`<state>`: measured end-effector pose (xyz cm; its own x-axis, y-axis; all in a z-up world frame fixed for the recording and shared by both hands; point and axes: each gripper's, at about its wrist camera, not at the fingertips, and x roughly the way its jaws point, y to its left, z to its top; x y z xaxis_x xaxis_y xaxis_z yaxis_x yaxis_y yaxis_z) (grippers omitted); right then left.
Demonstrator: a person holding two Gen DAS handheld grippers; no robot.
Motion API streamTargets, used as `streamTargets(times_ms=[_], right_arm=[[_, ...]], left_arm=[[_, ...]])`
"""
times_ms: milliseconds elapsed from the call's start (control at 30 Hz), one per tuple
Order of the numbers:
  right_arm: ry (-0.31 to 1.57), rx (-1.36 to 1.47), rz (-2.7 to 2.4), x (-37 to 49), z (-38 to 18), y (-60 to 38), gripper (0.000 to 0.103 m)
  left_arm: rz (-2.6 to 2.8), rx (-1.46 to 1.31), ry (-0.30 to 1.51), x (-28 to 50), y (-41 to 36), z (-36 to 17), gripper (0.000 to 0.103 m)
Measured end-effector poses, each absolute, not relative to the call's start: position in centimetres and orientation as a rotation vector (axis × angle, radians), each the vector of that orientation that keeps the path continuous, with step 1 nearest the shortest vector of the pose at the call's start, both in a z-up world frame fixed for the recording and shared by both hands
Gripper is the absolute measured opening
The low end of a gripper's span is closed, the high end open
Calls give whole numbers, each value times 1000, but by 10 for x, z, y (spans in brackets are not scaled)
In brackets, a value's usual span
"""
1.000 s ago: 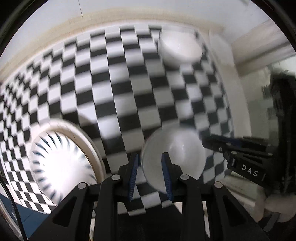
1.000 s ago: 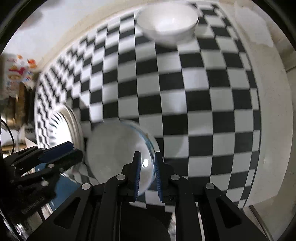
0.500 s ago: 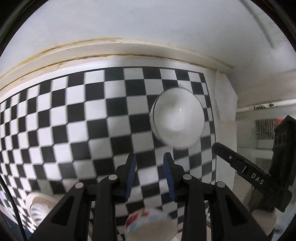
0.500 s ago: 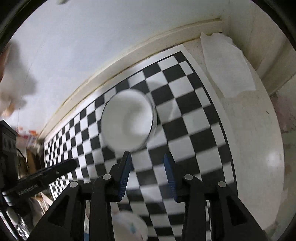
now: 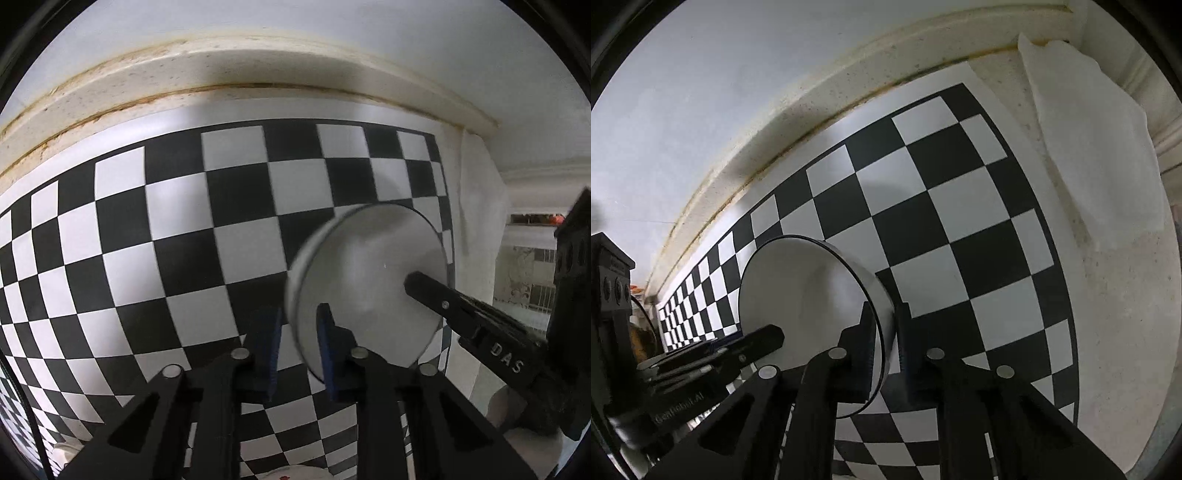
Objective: Organize plates and bowls
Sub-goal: 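Carry the nested bowls into the other plain white bowl and grip its rim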
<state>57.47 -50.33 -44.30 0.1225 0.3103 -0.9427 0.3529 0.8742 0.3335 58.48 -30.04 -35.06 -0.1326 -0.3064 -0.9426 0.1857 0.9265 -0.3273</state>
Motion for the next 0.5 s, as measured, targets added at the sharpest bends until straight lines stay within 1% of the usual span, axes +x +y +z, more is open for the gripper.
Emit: streamTargets(times_ms=[100, 267, 500], right_arm=[[1482, 546, -30, 575, -442, -498, 10], [1483, 530, -16, 571, -433, -492, 10], [1441, 525, 18, 551, -399, -480, 10]], left_arm=[[-409, -54, 1633, 583, -303, -348, 16], [-403, -61, 1625, 578, -299, -342, 16], [-411, -63, 1554, 555, -278, -292, 16]])
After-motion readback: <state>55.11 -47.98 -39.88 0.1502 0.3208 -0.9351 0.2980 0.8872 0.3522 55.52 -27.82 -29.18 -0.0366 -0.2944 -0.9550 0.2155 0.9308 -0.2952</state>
